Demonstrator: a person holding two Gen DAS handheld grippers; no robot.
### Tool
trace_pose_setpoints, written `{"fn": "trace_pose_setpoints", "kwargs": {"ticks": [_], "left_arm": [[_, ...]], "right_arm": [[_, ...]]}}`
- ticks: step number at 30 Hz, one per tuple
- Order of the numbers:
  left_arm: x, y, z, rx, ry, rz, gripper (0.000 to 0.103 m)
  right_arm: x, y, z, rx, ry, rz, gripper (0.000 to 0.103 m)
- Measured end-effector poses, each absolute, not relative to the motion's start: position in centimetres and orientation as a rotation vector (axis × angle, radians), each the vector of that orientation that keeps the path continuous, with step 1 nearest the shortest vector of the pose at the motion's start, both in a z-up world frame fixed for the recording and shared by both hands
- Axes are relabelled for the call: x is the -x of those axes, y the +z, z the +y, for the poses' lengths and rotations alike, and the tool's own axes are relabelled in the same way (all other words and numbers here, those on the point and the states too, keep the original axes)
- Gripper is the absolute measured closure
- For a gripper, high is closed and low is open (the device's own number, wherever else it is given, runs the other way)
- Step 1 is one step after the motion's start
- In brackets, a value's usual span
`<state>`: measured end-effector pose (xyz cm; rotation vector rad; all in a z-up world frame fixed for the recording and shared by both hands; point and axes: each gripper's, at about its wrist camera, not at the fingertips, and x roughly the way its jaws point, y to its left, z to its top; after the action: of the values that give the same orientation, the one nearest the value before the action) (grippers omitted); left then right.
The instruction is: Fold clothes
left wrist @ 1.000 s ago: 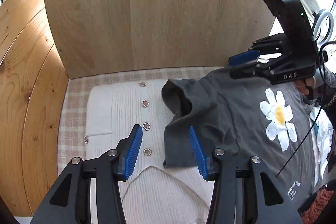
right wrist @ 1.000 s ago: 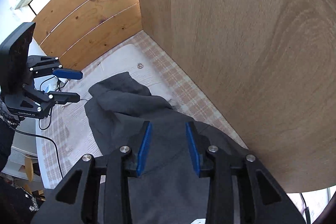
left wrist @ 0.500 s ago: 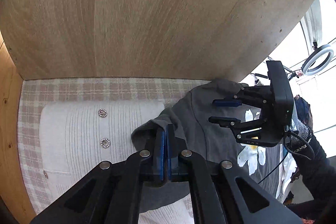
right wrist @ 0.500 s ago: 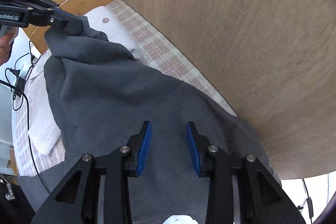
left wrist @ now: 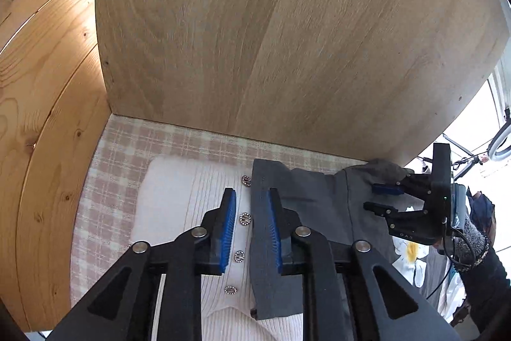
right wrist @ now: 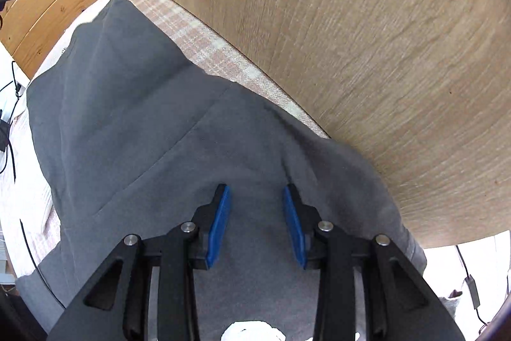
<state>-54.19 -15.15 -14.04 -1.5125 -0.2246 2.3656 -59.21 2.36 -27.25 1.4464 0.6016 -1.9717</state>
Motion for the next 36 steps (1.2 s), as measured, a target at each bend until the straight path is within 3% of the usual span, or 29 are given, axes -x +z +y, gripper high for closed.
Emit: {"fn": "trace_pose_setpoints", "kwargs": {"ticks": [4,8,12,14,16,18,19,21,22,23,24,25,36], "left_arm": [[50.5,-14.4,-15.8,1.543,2.339,-0.086,0.062],[47.8,-17.5,-15.3,1.658,2.239,-0.119,0.060],[47.1,-19.8,-14.4,1.720,2.224,-0.112,0.060],[47.1,-20.1,-14.1,1.711,2.230,-0.126,0.060],[47.0,-20.3,-13.8,1.700,2.236,-0.094,0.063],[46.9,-20.8,-13.7,1.695,2.220,-0.101,0.072],[46.9,-21.1,-13.8,1.697,2.212,-0.113,0.081],[46.7,-21.2,-14.0,1.685,2.208,-0.122,0.085],[46.6,-21.1,-14.0,1.671,2.212,-0.117,0.086],[46.4,-21.0,-14.0,1.658,2.214,-0.104,0.087],[46.2,-20.7,-14.0,1.647,2.216,-0.099,0.088],[45.9,-20.5,-14.0,1.636,2.218,-0.094,0.089],[43.5,-16.1,-11.9,1.496,2.206,-0.100,0.093]], "right_arm": [[59.4,-26.1,2.4,-1.443,-2.002,0.579,0.068],[59.4,-22.3,0.3,-1.300,-1.946,0.437,0.068],[60.4,-19.6,-4.7,-1.198,-1.846,0.403,0.055],[61.2,-19.2,-7.4,-1.174,-1.801,0.431,0.054],[62.0,-19.6,-10.2,-1.192,-1.760,0.464,0.054],[62.5,-20.3,-12.9,-1.220,-1.719,0.500,0.054],[62.6,-20.6,-14.1,-1.232,-1.696,0.518,0.054],[62.5,-21.1,-15.1,-1.240,-1.652,0.541,0.054],[62.5,-21.4,-15.4,-1.243,-1.630,0.551,0.055],[62.3,-21.4,-15.6,-1.238,-1.610,0.558,0.069],[62.1,-21.3,-15.6,-1.228,-1.593,0.561,0.093],[61.8,-21.0,-15.4,-1.216,-1.580,0.562,0.099],[61.2,-16.7,-12.2,-1.098,-1.648,0.474,0.098]]}}
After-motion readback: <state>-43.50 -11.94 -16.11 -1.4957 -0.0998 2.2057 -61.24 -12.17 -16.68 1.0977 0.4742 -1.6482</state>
